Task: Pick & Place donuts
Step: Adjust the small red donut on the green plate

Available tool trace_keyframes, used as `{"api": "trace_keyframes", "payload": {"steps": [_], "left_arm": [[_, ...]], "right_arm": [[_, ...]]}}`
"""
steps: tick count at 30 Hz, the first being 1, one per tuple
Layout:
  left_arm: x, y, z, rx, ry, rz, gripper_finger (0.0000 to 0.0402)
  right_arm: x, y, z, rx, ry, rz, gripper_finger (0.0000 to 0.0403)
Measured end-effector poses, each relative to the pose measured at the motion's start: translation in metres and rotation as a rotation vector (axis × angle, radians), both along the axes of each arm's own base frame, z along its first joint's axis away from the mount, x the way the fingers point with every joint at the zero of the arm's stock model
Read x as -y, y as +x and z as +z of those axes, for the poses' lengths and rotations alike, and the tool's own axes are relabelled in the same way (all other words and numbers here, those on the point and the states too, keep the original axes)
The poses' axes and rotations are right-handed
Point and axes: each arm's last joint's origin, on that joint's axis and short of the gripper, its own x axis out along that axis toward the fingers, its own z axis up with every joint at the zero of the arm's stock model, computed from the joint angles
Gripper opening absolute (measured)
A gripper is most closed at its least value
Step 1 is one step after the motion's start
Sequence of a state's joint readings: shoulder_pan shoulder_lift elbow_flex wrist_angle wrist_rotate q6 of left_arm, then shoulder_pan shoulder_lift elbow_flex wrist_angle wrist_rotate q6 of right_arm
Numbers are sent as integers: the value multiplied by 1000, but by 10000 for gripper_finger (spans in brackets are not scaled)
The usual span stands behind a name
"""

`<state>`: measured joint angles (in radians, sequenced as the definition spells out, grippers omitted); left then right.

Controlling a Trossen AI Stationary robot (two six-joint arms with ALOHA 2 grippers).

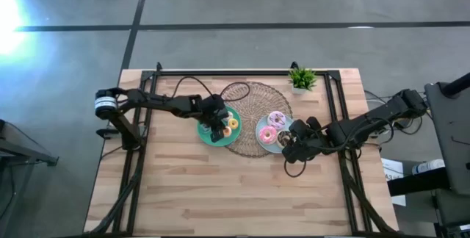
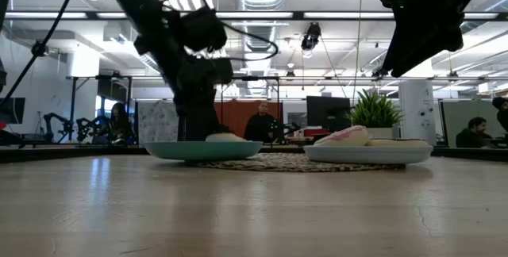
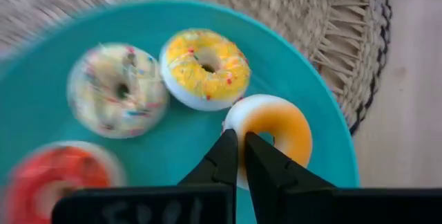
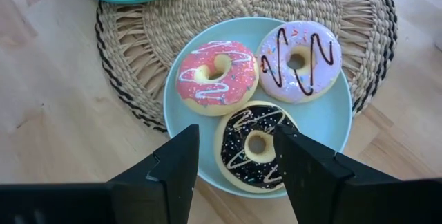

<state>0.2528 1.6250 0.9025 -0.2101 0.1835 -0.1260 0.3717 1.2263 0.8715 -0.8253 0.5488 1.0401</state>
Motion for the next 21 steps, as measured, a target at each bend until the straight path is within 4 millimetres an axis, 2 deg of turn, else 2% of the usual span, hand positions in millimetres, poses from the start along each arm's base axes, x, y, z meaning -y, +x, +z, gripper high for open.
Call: {"api": "trace_keyframes", "payload": {"steps": [6, 12, 16, 21], "left_arm": [[8, -9, 46, -129, 268, -89, 0], [39, -17, 102, -11, 592, -88, 0], [70, -27, 125, 24, 878, -31, 0], [106, -33, 146, 103, 1115, 73, 0]], "right_arm": [[-1, 2, 1, 12, 7, 25, 178], [14, 25, 0, 178, 189, 60, 177], [39, 43, 1, 389, 369, 103, 173], [84, 56, 6, 702, 627, 101, 167]]}}
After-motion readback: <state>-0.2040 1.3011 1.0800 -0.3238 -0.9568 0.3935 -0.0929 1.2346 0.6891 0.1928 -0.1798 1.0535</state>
